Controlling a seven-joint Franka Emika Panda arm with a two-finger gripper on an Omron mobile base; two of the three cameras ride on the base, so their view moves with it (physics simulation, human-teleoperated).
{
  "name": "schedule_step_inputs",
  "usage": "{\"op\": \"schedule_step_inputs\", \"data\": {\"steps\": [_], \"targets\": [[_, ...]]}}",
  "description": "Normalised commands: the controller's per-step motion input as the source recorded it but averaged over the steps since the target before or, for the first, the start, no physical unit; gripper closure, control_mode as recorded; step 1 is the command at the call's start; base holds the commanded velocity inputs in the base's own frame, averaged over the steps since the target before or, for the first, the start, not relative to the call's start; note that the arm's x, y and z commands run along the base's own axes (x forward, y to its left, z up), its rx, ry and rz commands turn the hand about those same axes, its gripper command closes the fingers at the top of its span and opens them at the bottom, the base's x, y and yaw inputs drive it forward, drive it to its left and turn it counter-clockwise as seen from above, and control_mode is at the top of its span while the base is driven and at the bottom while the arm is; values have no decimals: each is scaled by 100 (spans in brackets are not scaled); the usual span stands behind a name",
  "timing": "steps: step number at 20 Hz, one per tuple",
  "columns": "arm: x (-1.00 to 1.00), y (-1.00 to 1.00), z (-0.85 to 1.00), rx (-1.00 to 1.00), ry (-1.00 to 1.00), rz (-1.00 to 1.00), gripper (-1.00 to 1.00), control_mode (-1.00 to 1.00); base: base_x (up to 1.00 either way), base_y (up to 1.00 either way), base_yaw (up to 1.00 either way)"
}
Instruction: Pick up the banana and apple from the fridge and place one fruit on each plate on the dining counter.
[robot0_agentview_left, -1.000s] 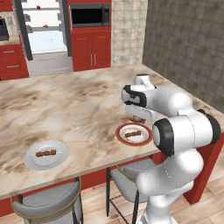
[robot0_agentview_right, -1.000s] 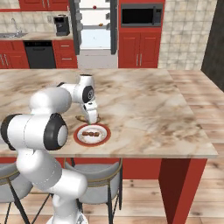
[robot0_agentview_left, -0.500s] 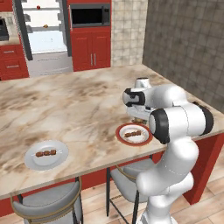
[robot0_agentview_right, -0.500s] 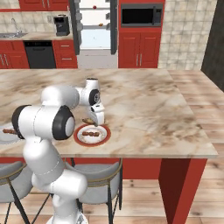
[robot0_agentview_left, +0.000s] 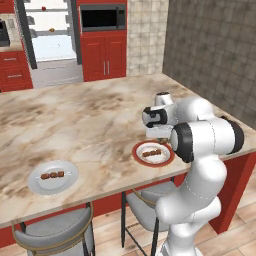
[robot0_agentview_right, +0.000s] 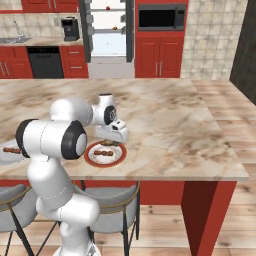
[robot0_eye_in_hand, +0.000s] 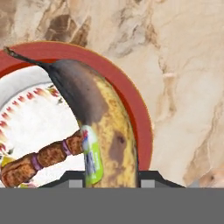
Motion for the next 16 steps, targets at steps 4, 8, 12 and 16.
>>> {"op": "schedule_step_inputs", "data": {"steps": [4, 8, 12, 16], "targets": [[17, 0, -16, -1, -5, 23, 100, -100, 0, 0, 0], [19, -2, -19, 0, -13, 0, 100, -100, 0, 0, 0], [1, 0, -33, 0, -13, 0, 100, -100, 0, 0, 0], [11, 0, -36, 0, -2, 0, 100, -100, 0, 0, 0]]}}
